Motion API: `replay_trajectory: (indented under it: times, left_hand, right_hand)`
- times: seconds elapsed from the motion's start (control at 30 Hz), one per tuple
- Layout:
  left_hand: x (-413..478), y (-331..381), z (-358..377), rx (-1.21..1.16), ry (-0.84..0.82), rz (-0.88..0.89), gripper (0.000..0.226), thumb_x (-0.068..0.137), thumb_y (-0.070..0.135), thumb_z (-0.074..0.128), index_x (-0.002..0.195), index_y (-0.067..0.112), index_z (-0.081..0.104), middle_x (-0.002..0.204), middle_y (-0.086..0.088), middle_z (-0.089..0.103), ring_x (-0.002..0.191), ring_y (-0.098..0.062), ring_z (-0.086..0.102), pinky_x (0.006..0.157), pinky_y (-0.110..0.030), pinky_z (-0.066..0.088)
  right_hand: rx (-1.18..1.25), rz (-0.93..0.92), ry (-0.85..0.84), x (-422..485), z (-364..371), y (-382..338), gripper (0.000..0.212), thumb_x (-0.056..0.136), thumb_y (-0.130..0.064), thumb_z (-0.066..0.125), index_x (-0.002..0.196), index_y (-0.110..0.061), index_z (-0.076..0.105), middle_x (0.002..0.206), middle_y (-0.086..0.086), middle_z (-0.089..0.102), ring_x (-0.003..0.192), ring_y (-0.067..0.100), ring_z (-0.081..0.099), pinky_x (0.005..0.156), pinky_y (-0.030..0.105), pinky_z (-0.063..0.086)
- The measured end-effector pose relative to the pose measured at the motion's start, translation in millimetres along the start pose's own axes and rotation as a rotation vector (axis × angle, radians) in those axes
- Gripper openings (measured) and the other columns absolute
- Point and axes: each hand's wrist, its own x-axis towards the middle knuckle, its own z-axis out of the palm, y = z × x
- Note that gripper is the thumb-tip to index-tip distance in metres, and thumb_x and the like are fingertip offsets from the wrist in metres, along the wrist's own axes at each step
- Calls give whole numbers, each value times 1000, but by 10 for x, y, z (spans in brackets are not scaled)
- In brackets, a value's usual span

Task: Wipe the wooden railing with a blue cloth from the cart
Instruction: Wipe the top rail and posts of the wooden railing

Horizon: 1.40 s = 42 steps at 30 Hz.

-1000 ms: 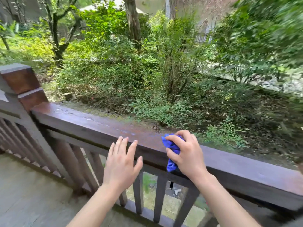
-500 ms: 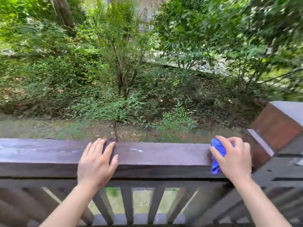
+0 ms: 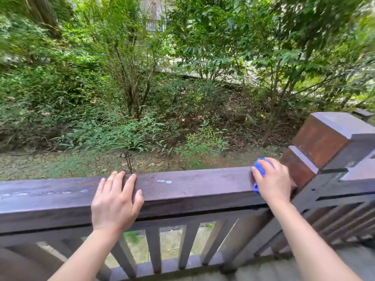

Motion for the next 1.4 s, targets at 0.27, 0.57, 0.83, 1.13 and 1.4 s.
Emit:
replay_trajectory:
  times: [0.27,0.57,0.83,1.13,1.4]
  left_hand:
    - [9,0,-33,5,-47,2,53,91,42,40,122,10,68,127,-23,64,122,-40,58,110,-55,40]
    - [12,-13,-14,12,-48,2,53,91,42,39,122,10,68,127,-23,64,123,-40,58,110,-54,40]
    - [8,3,-7,11,-26,-7,52,90,40,40,120,10,70,125,-22,66,121,-40,60,108,-56,44]
    - [-12,-13,31,5,7,2,51,90,39,40,119,10,70,126,-24,65,120,-40,60,109,-55,42]
    - [0,-38,91,8,72,13,51,92,39,40,119,9,70,125,-25,65,119,-41,61,108,-56,42]
  right_hand:
    - [-6,-102,-33,0,17,-89,31,81,-28,72,107,-11,69,114,14,64,100,38,58,90,43,47]
    - [14,-383,-59,-241,149,-529,29,84,-36,64,102,-13,67,106,9,65,93,32,56,84,39,48]
    - [198,-599,-105,-808,370,-1442,41,88,-49,54,108,-15,66,113,7,62,102,28,52,94,37,45]
    - [66,-299,27,-425,335,-1621,24,79,-35,69,77,-12,66,74,10,60,70,32,53,64,38,47]
    - [44,-388,145,-141,112,-1084,35,84,-50,62,109,-25,68,107,8,62,94,34,51,79,43,46]
